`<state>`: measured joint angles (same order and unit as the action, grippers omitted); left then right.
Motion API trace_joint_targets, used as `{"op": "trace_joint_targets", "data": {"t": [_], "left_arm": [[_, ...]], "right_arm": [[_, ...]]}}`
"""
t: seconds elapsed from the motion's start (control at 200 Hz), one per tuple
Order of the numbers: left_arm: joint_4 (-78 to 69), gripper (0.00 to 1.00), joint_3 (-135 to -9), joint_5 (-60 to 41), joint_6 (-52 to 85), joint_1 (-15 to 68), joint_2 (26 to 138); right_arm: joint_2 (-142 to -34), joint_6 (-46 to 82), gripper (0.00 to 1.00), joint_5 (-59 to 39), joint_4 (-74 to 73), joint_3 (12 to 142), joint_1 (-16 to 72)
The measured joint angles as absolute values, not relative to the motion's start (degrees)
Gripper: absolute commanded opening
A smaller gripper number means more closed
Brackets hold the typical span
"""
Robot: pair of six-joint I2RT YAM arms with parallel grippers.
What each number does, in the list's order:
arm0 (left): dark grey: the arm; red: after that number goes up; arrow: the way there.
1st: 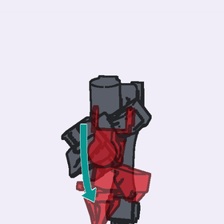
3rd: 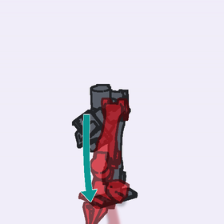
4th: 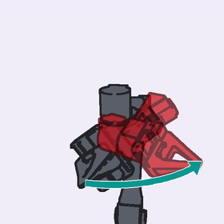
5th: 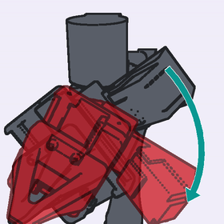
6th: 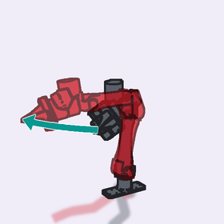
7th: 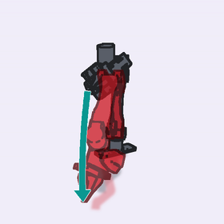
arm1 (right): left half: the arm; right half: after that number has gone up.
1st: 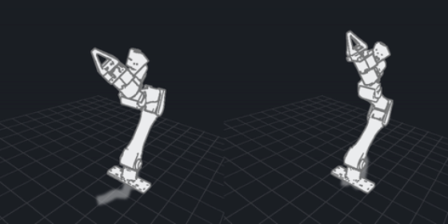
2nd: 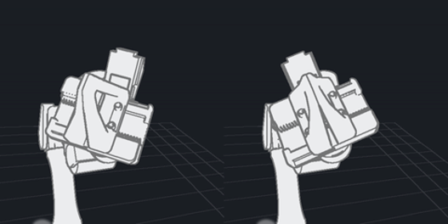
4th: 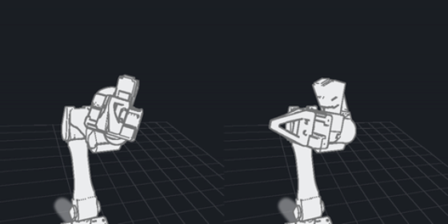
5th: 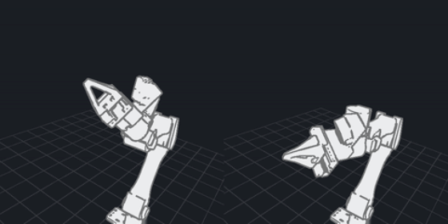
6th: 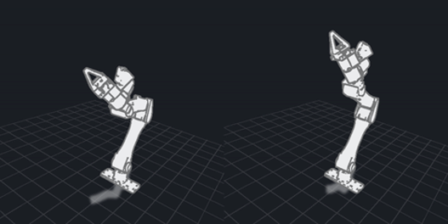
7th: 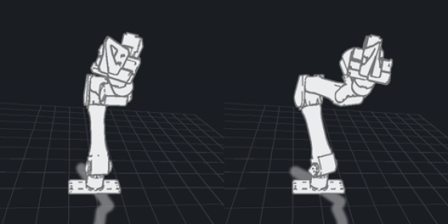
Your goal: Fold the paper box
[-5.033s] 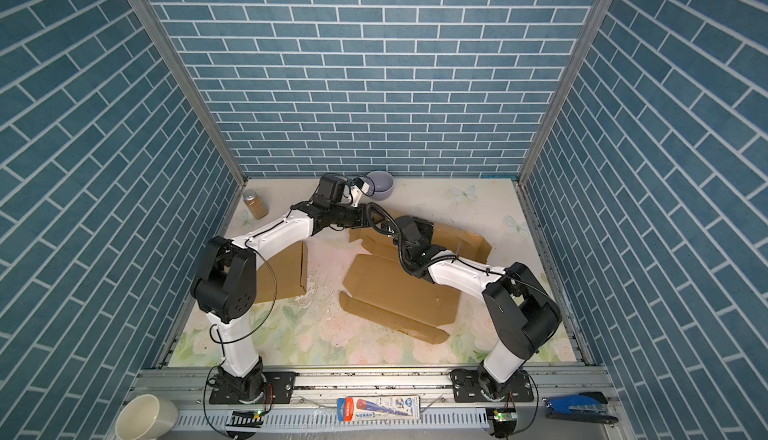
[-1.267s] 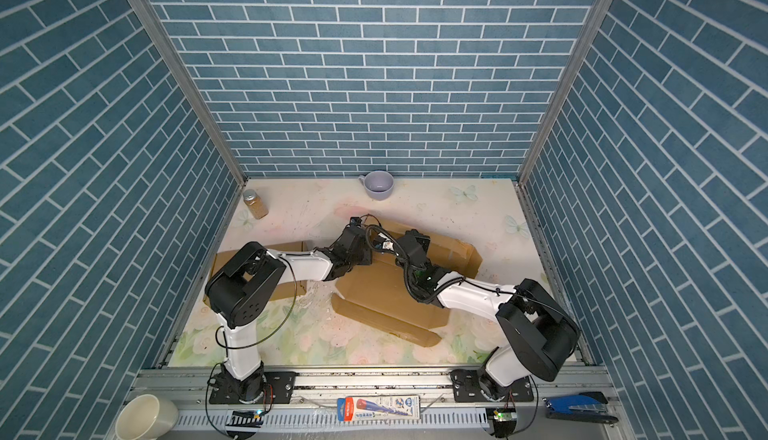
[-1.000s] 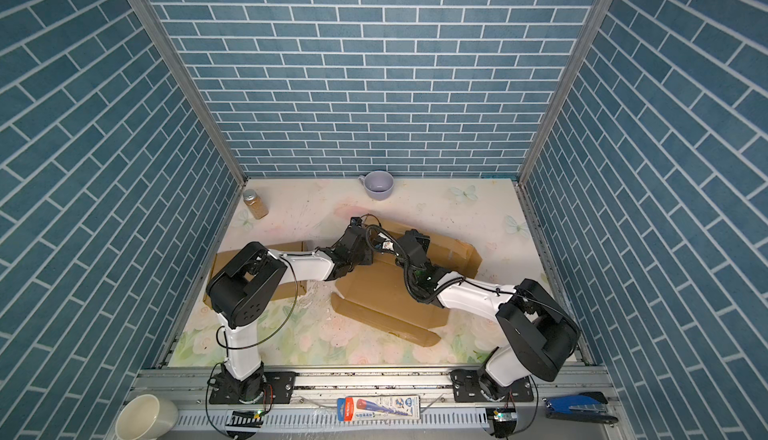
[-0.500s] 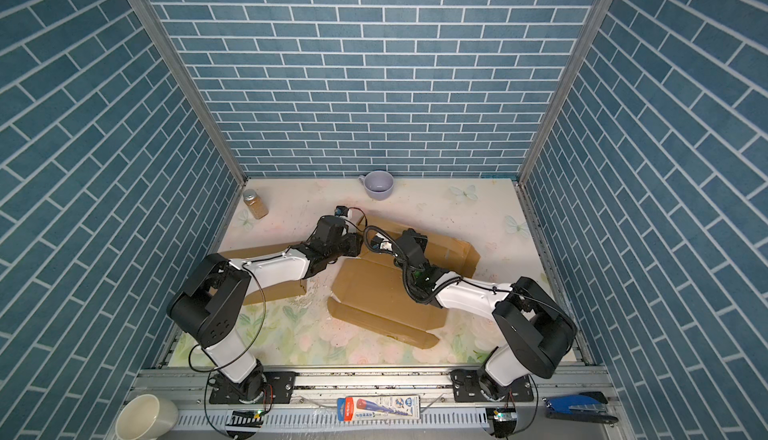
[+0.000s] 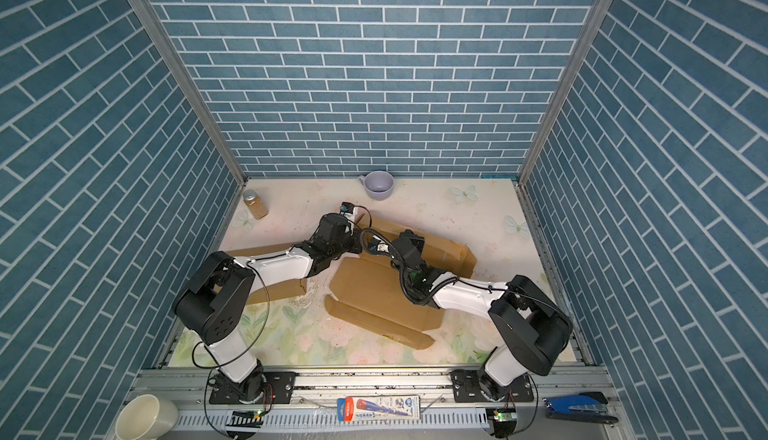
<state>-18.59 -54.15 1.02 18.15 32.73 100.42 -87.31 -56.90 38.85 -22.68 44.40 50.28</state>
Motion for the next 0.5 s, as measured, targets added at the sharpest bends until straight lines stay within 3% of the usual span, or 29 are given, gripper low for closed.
{"op": "trace_joint_targets", "data": {"t": [0.15,0.345,0.5], "left_arm": [[-22.33,0.02,-52.12,4.23,17.87,32.99,100.42],[-24.6,0.01,-51.07,7.9,17.26,34.06,100.42],[-25.58,0.01,-50.65,9.41,17.26,34.74,100.42]], "right_arm": [[-82.41,-45.19,0.5,29.63,-8.38,47.37,49.8],[-75.79,-28.1,0.53,11.73,7.68,54.17,44.45],[-73.69,-13.96,0.58,-3.57,10.74,57.76,36.77]]}}
